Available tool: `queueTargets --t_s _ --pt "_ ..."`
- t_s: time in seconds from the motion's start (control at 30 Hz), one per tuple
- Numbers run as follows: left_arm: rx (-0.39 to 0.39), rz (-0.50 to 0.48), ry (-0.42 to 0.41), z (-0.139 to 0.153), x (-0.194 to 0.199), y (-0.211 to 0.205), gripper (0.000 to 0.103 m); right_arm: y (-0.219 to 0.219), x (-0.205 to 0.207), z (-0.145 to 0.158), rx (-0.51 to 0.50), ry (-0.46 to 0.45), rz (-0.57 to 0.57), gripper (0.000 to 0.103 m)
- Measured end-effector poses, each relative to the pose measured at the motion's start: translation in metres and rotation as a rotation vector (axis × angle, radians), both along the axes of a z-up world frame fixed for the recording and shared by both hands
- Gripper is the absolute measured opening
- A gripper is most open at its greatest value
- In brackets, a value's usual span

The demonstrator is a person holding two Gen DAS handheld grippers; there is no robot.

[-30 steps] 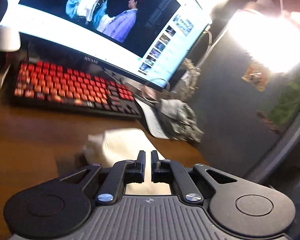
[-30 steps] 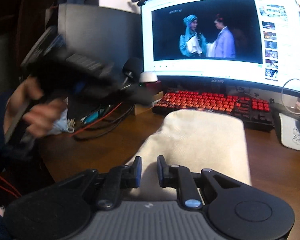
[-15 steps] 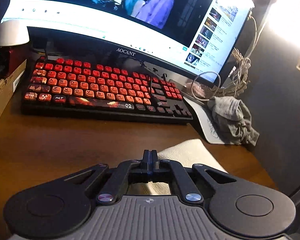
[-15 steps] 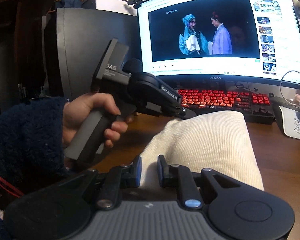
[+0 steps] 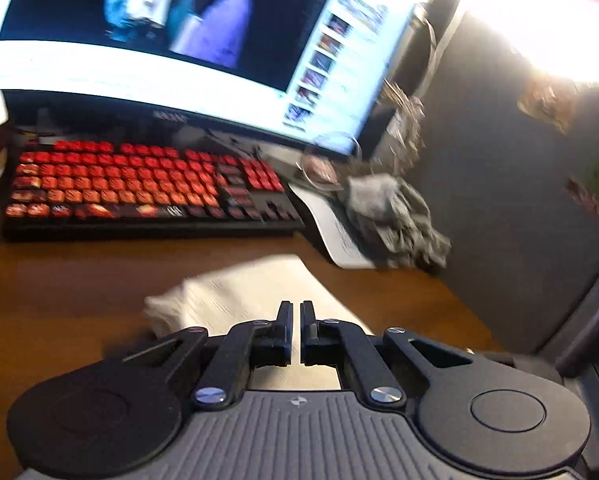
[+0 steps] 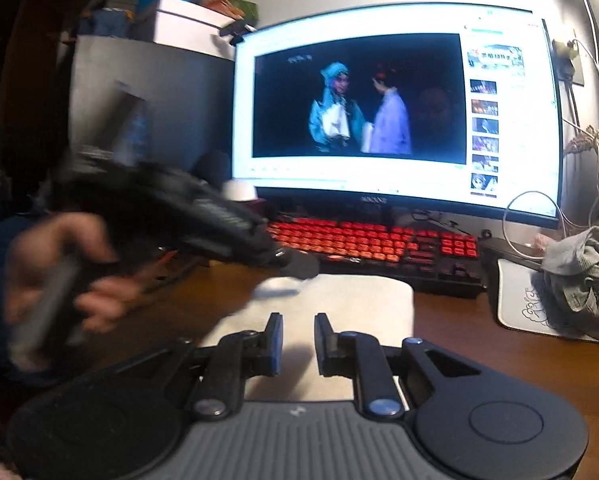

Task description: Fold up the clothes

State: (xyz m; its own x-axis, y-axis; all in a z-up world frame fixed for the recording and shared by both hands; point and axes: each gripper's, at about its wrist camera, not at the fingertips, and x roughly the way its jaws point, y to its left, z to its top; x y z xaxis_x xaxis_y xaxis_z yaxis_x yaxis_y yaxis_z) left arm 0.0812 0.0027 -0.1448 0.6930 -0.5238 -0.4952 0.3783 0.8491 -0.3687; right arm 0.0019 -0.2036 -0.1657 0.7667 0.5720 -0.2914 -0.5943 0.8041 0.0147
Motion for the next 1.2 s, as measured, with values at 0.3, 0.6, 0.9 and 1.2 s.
queueTargets --t_s 0.3,0.6,0.9,1.2 --pt "0.044 0.005 -0.004 -0.018 -0.003 -0.006 0.002 -0.002 -0.002 -0.023 0.017 0.074 -0.071 0.014" --pt "-0.019 0.017 0.029 -0.015 -0.004 0.007 0.002 -0.013 -0.028 -0.017 -0.026 0.088 -0.065 0.014" --pt "0.032 -0.017 0.01 -0.008 -0.025 -0.002 0.002 -0.01 -0.01 0.001 -0.003 0.056 -0.076 0.015" --pt "0.041 -0.004 -0.013 -0.023 -0.036 0.008 0.003 -0.005 -0.012 -0.019 -0.019 0.077 -0.073 0.014"
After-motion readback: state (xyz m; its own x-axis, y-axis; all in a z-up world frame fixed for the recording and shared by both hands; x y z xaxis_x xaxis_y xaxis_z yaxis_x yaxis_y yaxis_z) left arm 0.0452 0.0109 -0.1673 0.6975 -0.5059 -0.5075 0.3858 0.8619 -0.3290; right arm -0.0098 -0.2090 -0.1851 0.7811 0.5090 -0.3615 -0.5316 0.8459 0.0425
